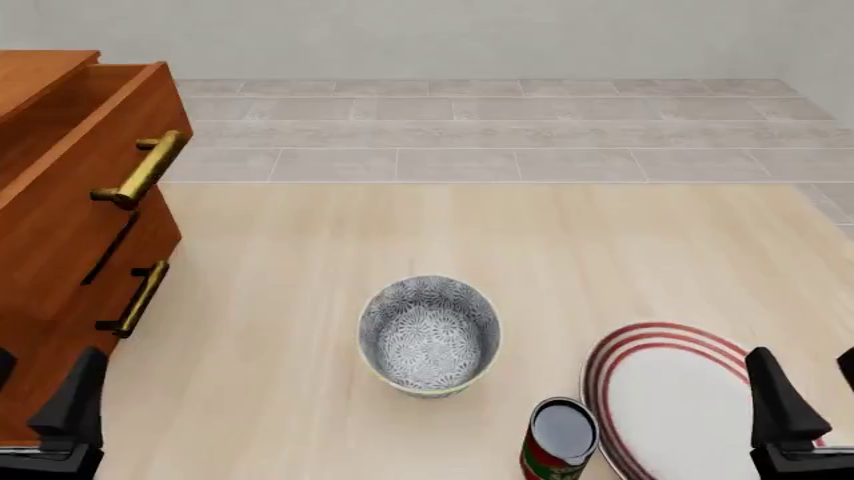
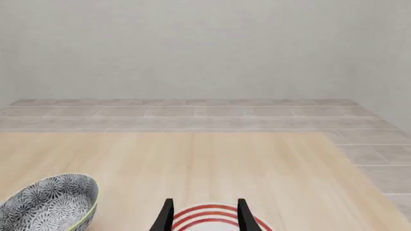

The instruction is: Put the bowl on the plate.

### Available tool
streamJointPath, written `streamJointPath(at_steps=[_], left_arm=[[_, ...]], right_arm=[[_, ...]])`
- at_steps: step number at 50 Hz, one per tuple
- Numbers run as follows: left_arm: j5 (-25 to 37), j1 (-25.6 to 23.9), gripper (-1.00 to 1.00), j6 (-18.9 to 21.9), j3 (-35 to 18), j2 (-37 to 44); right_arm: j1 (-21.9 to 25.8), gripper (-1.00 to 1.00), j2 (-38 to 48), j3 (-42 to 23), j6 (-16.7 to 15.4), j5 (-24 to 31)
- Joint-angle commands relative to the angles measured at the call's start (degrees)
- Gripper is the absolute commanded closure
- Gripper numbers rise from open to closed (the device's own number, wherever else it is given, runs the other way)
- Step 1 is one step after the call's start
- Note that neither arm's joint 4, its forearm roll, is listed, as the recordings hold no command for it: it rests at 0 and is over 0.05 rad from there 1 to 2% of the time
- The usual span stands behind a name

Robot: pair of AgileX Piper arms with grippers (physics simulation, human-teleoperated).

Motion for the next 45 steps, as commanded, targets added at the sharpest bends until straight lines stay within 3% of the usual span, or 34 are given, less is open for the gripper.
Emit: streamJointPath(at_steps=[1,16,28,35,37,39,41,45], left_arm=[[-0.1,0.0,-1.00,0.0,-0.2,0.3],[-0.1,0.0,-1.00,0.0,-0.2,0.3],[-0.1,0.0,-1.00,0.0,-0.2,0.3],[-0.1,0.0,-1.00,0.0,-0.2,0.3],[-0.1,0.0,-1.00,0.0,-0.2,0.3],[-0.1,0.0,-1.00,0.0,-0.2,0.3],[-0.1,0.0,-1.00,0.0,-0.2,0.3],[-0.1,0.0,-1.00,0.0,-0.2,0.3]], right_arm=[[0.0,-1.00,1.3,-0.1,0.3,-1.0],[0.5,-1.00,3.0,0.0,0.7,-2.5],[0.2,-1.00,10.4,-0.2,1.4,-7.3],[3.9,-1.00,19.5,-4.0,1.1,-11.8],[3.1,-1.00,19.3,-4.1,0.9,-12.0],[2.5,-1.00,20.7,-5.1,3.8,-12.5],[4.0,-1.00,22.8,-6.5,2.2,-13.3],[7.2,-1.00,24.7,-8.9,2.2,-12.5]])
